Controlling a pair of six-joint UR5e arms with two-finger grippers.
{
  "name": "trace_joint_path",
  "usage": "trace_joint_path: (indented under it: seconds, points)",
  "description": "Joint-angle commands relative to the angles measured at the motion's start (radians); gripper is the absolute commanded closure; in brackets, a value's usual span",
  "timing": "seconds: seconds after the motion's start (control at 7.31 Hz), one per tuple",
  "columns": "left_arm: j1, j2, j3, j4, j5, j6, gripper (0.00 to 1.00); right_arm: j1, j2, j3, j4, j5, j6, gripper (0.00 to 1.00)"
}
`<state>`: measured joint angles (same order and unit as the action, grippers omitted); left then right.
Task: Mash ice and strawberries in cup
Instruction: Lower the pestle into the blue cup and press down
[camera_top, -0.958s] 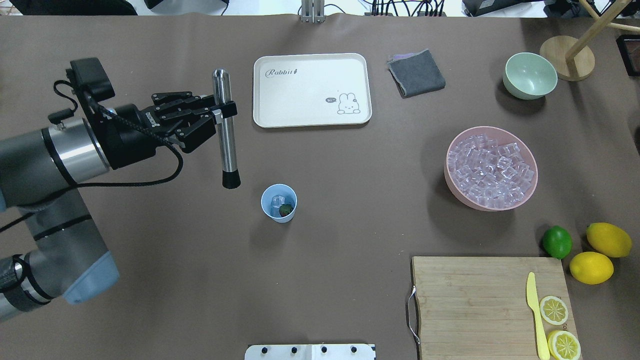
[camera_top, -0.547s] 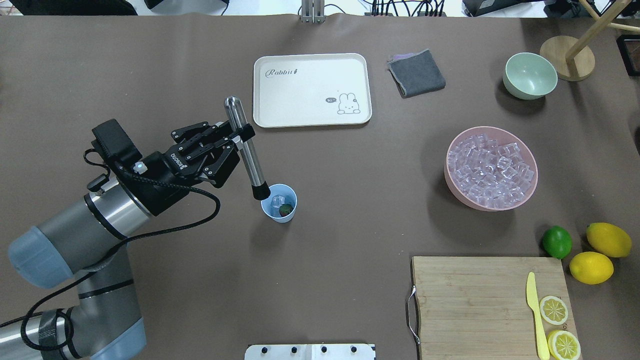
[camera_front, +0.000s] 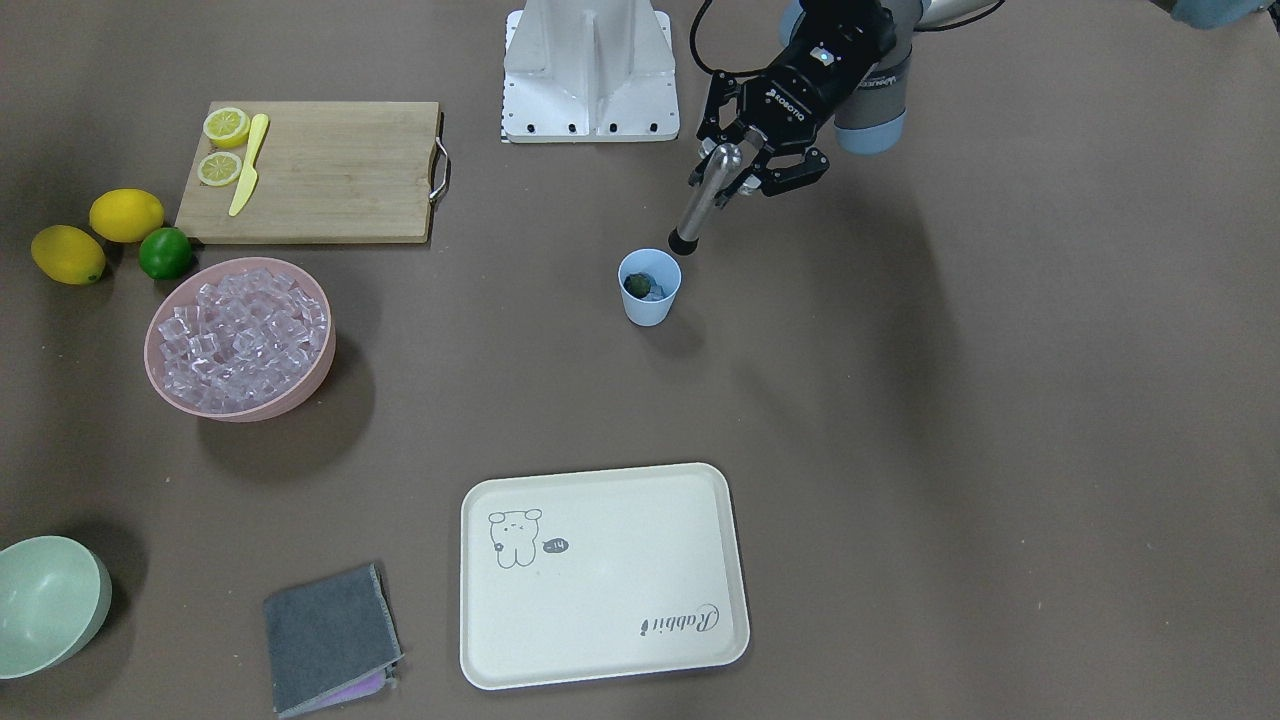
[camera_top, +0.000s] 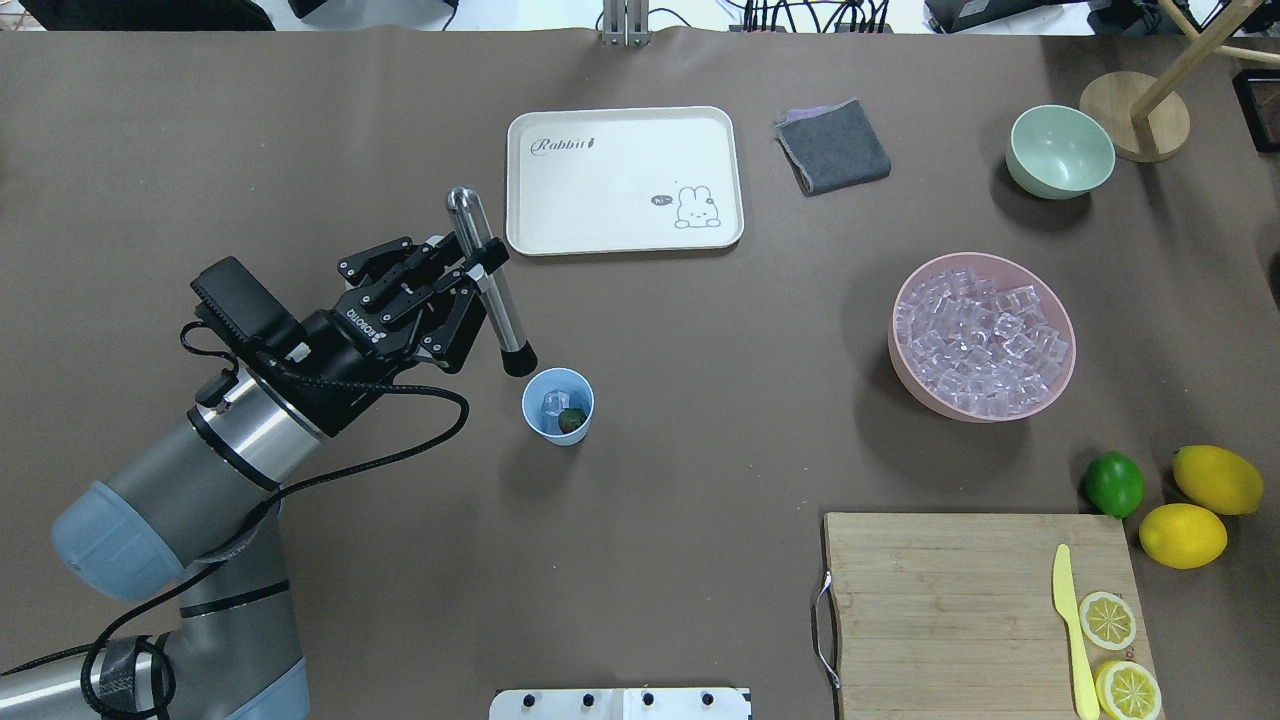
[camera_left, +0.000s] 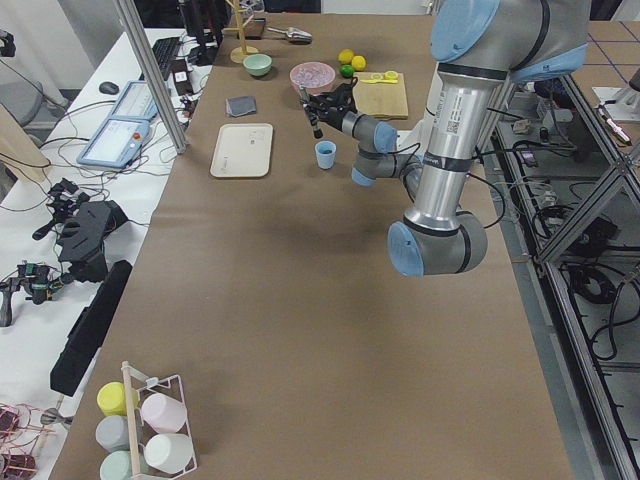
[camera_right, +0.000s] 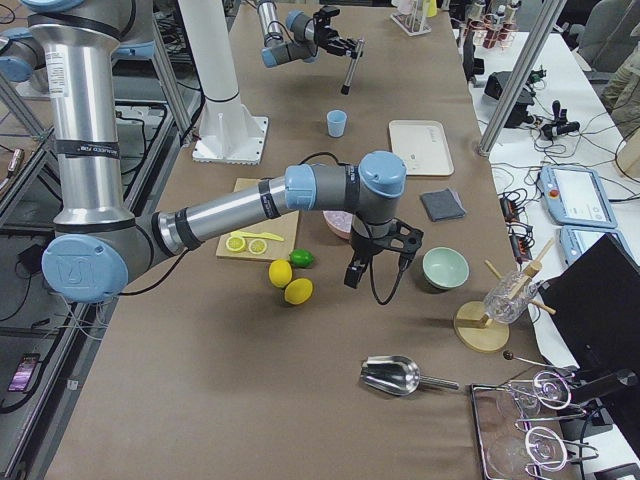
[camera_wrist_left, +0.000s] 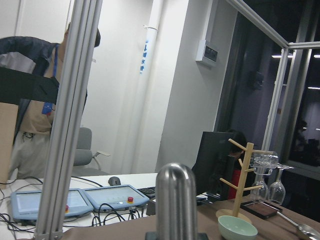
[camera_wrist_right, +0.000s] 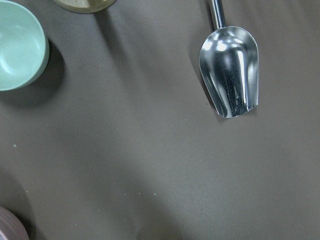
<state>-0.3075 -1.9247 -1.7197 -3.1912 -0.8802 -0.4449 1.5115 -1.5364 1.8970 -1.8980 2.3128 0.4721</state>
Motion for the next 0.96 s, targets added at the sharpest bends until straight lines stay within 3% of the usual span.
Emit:
trace_joint_path:
  seconds: [0.0,0.14,0.82]
  points:
    - [0.13,-0.077,0.031,0.0,0.133,0.098,1.0,0.0,-0.002,-0.001,0.0,0.005,0.002,0.0]
    - [0.183,-0.095,0.031,0.0,0.188,0.124,1.0,-0.001,-0.002,-0.003,-0.001,0.005,0.002,0.0]
    - [0.186,-0.102,0.037,0.002,0.198,0.14,1.0,0.001,-0.005,-0.004,-0.001,0.007,0.003,0.0]
